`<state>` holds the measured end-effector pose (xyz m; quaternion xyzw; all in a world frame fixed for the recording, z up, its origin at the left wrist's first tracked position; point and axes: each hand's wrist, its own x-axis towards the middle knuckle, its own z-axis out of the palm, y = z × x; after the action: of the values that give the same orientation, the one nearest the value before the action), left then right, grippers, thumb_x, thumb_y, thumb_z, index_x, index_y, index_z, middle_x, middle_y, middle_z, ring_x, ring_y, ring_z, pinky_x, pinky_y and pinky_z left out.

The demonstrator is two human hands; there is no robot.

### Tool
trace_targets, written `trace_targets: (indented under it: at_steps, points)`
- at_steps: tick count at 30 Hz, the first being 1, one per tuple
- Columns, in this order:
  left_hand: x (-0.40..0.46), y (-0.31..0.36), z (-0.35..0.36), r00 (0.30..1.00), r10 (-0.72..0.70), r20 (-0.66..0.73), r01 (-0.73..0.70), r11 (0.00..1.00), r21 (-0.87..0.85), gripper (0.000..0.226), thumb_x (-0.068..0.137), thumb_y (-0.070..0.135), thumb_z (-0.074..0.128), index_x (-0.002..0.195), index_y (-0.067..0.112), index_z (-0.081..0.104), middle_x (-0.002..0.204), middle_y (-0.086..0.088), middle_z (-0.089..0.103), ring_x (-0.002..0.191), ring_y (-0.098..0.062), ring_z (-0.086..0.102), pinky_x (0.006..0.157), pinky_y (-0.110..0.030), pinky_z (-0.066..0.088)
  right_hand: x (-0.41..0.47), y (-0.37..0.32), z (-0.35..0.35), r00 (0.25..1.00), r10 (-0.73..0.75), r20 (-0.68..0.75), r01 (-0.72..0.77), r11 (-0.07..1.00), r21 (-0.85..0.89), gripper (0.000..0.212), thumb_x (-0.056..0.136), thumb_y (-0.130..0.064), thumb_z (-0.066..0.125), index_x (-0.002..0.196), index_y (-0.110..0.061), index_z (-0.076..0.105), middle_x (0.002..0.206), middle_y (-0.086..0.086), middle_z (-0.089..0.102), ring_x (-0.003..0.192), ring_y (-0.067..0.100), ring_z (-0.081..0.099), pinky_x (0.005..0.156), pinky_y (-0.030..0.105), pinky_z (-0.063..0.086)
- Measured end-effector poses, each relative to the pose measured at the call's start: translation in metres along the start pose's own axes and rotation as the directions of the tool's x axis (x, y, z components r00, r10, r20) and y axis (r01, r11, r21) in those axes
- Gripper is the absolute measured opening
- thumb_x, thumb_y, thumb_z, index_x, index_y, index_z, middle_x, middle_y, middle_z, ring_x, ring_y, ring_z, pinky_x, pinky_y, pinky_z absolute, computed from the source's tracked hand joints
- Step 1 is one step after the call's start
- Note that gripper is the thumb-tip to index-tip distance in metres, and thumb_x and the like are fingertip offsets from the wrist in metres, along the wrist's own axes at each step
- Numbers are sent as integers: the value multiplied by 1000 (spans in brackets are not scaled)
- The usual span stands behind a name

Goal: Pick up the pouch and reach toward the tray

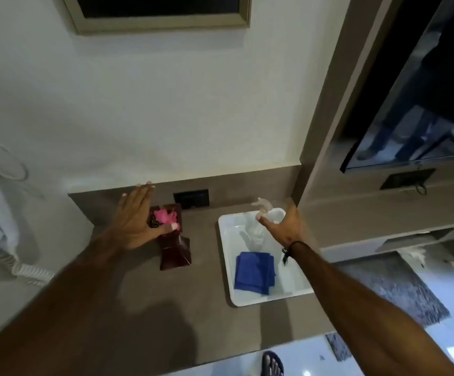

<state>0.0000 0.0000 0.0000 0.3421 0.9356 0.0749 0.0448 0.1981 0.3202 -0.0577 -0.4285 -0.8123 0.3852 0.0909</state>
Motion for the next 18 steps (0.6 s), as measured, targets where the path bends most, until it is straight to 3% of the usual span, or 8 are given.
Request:
trace_targets:
  at_steps: [4,7,10,16,18]
  points:
    - [8,-2,22,993,-37,114,33,999,36,149,46,97,51,156,17,-6,167,-6,-5,153,-23,-6,120,-45,-6,22,4,33,986,79,147,-120,947,298,97,65,-59,82,143,-19,42,143,8,53,129,31,53,107,45,46]
    - [13,-5,29,982,-85,166,80,996,34,148,44,84,70,157,18,2,167,-7,7,154,-23,4,121,-43,-3,44,1,60,989,37,144,-90,921,378,54,64,-62,81,108,-39,61,118,-2,65,114,24,60,98,39,51]
    - [18,-3,28,969,-131,211,124,991,46,138,45,66,83,155,20,14,164,-6,23,152,-24,16,123,-48,8,57,-6,71,996,-2,87,-32,919,393,35,69,-67,74,82,-38,60,100,-8,67,95,17,63,85,34,53]
    - [23,6,21,976,-99,195,93,995,41,132,49,52,90,155,16,19,159,-10,34,149,-28,25,122,-48,20,82,-23,74,988,-101,114,61,949,310,43,86,-58,64,108,-21,70,83,1,72,80,20,68,65,29,55]
    - [29,12,16,968,-103,228,100,995,24,125,51,45,92,153,16,26,152,-12,43,143,-30,37,117,-43,30,86,-32,77,977,-148,156,103,959,265,38,89,-51,64,102,-16,70,81,5,71,77,24,70,64,34,58]
